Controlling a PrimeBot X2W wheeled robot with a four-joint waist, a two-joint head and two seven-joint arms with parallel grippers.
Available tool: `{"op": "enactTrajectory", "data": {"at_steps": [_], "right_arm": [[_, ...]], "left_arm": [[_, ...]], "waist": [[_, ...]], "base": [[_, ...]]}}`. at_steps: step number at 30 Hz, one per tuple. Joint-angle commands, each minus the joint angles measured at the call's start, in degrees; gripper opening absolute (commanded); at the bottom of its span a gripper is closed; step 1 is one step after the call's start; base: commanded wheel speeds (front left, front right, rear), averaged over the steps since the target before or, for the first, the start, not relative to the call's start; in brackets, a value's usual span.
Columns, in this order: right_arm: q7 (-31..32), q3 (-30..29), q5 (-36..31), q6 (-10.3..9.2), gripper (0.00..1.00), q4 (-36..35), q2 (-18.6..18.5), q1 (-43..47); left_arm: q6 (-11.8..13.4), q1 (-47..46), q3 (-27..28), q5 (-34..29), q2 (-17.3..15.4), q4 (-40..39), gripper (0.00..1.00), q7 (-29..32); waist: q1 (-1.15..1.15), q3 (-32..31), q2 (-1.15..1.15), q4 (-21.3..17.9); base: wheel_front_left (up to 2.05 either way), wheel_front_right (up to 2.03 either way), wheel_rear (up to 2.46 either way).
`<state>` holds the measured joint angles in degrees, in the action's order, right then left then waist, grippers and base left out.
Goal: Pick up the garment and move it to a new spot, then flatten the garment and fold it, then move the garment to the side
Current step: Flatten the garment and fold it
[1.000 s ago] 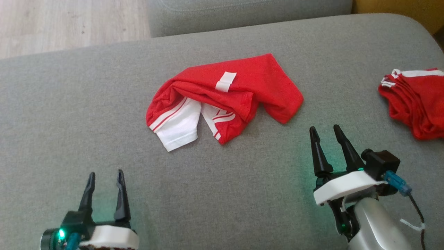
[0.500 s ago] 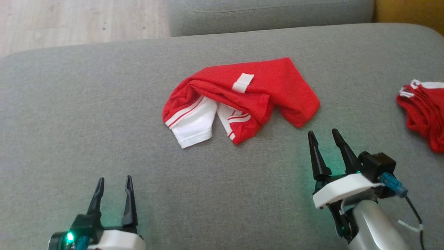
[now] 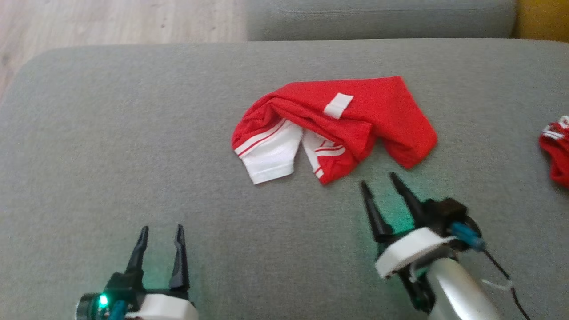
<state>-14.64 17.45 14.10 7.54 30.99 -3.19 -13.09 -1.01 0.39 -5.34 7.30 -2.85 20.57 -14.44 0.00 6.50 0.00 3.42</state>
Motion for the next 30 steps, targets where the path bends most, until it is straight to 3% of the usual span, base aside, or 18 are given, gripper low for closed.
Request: {"op": "enactTrajectory", "data": {"at_steps": [1, 12, 22, 23, 24, 25, 30], "right_arm": [[-0.36, 4.05, 0.14, -0.05, 1.0, -0.58, 0.31, -4.5], [4.62, 17.31, 1.94, -0.05, 1.0, 11.18, 0.31, -17.36], [9.91, 20.45, 3.89, -0.05, 1.0, 21.18, 0.31, -22.64], [10.59, 20.98, 4.16, -0.05, 0.9, 21.69, 0.31, -22.81], [11.01, 21.55, 4.43, -0.05, 0.37, 21.92, 0.31, -22.94], [11.22, 22.08, 4.79, -0.05, 0.0, 21.98, 0.31, -23.02], [6.92, 25.25, 7.92, -0.05, 0.0, 18.68, 0.31, -24.88]], "left_arm": [[0.13, -2.12, 0.65, 0.54, -0.04, -1.35, 1.0, -0.55], [0.05, -4.31, -6.79, 2.53, -0.03, -0.8, 1.0, -0.56], [1.2, -5.28, -10.63, 4.63, -0.03, -0.66, 1.0, -0.56], [1.32, -5.37, -10.85, 4.81, -0.03, -0.69, 1.0, -0.56], [1.46, -5.44, -11.06, 5.02, -0.03, -0.74, 1.0, -0.56], [1.61, -5.49, -11.23, 5.2, -0.03, -0.79, 1.0, -0.56], [1.83, -5.89, -12.05, 6.08, -0.03, -0.67, 1.0, -0.56]], "waist": [[0.0, 1.13, 0.0, 2.47], [0.0, 4.96, 0.0, 12.76], [0.0, 6.46, 0.0, 16.86], [0.0, 6.56, 0.0, 16.99], [0.0, 6.62, 0.0, 17.05], [0.0, 6.66, 0.0, 17.05], [0.0, 6.29, 0.0, 16.67]], "base": [[0.0, 0.0, 0.0], [0.0, 0.0, 0.0], [0.0, 0.0, 0.0], [0.0, 0.0, 0.0], [0.0, 0.0, 0.0], [0.0, 0.0, 0.0], [0.0, 0.0, 0.0]]}}
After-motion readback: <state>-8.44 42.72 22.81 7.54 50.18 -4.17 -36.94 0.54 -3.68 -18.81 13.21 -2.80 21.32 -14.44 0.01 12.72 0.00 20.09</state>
